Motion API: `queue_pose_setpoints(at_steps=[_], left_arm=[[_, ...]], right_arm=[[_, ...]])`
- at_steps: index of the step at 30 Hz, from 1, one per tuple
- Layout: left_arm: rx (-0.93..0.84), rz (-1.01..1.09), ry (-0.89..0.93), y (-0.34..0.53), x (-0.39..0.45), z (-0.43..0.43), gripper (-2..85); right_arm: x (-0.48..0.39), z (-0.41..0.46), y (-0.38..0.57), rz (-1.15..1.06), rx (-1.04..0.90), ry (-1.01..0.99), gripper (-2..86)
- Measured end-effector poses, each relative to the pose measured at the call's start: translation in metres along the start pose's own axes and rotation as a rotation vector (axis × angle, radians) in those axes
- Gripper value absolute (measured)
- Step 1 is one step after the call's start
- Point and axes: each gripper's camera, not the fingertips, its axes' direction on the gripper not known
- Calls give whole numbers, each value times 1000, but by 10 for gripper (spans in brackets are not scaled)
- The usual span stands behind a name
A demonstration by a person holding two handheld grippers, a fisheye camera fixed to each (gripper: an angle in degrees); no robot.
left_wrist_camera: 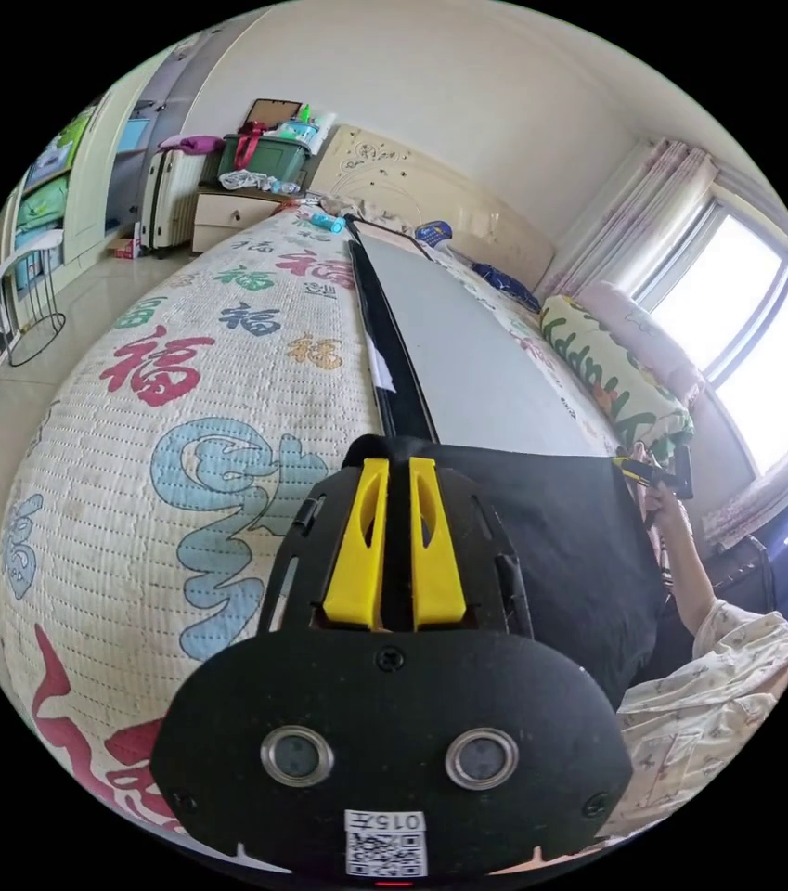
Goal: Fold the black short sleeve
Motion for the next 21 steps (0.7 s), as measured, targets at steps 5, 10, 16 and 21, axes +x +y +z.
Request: queue_pose_setpoints(at_steps=[5,10,16,21], left_arm=[[-19,-48,-12,-22,-9,-3,36],[75,120,-193,-37,53,-59,88],[226,373,-153,-73,167,-154,100],[90,653,59,-155,337,-93,105]], right_arm=[[-10,24,-17,-9,-22,70,11],[-39,-32,25,-110,57,61,58],[-66,-140,204,-276,118,-25,104],[-37,-167,342,-118,97,-20,108]])
